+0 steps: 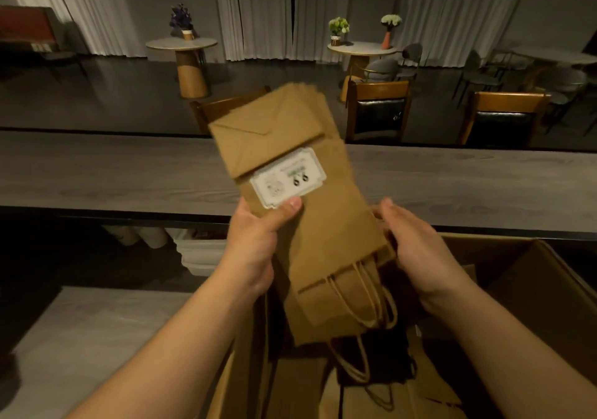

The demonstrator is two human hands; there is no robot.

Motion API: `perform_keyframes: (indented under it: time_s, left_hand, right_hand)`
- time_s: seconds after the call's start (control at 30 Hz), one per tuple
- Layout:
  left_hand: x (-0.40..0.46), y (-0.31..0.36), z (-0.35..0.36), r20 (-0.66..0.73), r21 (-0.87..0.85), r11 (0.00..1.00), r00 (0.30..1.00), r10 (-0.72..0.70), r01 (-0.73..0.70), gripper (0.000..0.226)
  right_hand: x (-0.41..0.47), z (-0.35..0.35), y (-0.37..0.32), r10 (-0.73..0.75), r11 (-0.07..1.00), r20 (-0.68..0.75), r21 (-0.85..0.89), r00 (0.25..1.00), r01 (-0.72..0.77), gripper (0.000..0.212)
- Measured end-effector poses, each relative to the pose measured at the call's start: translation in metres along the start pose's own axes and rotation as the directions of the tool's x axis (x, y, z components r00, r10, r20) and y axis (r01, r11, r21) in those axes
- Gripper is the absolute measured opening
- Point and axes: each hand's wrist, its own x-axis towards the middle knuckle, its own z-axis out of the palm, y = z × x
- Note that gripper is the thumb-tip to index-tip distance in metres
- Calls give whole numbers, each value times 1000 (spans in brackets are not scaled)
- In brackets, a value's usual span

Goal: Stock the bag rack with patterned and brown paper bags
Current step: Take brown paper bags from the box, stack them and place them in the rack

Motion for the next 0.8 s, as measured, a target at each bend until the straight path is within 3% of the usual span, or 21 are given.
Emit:
perform_keyframes:
  time_s: [0.1,0.23,0.37,0.47,0.53,0.6,0.7,0.73,0.8]
  left_hand:
    - [3,3,-7,-142,-227,974,989,-49,15,41]
    - [4,3,-12,-182,-439,898,976,-119,28,49]
    - [2,4,-7,-188,-332,943,979,-75,8,49]
    - [-3,4,0,-126,-194,981,991,-53,28,64]
    - [-2,6,-1,-136,-184,982,989,-56,30,69]
    - [0,6,-4,-150,-191,981,987,-64,35,69]
    - [-2,3,-2,-32,-79,995,997,-65,62,57]
    - [-3,0,0,31,9,998,998,-59,59,54]
    - [-5,-5,5,120,183,983,992,-40,18,50]
  right_hand:
    - [0,-3,4,71,993,-108,98,992,-60,62]
    - [-1,3,12,247,845,-184,522,951,-118,72]
    - [-5,19,14,354,641,-180,762,918,-97,68]
    - [-8,26,5,277,567,-136,822,951,-48,65]
    - [-9,21,1,203,643,-161,766,966,-8,62]
    - [-7,10,2,113,786,-239,615,965,60,54]
    - [-7,-3,-3,-89,905,-277,378,957,194,44]
    - [-8,-4,-5,-156,920,-211,325,965,220,44]
    - [-11,-2,-9,-236,966,70,124,969,227,48]
